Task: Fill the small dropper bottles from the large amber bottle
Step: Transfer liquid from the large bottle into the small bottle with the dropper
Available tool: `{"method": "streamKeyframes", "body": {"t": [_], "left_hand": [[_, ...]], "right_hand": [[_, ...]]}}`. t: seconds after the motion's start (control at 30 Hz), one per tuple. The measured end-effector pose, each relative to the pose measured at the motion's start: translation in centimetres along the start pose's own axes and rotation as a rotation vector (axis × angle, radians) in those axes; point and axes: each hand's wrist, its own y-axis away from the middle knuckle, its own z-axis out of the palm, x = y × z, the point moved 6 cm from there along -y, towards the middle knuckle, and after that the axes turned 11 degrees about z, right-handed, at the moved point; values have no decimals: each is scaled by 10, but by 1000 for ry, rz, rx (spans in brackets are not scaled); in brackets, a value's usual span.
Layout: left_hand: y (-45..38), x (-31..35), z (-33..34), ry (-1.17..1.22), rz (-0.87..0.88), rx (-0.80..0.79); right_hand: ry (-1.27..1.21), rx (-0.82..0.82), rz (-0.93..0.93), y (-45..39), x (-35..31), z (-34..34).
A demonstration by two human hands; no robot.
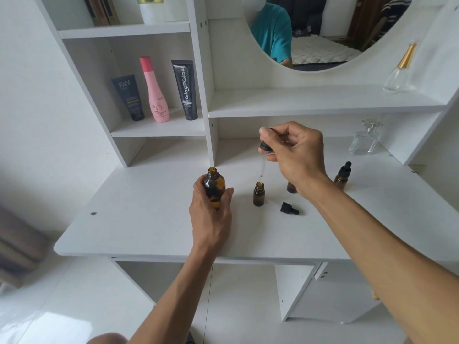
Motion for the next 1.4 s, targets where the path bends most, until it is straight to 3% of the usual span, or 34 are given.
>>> {"method": "streamKeyframes", "body": {"t": [1.4], "left_hand": [[0,1,0,25,-3,-6]], "right_hand": [[179,3,-109,3,-13,5]]}}
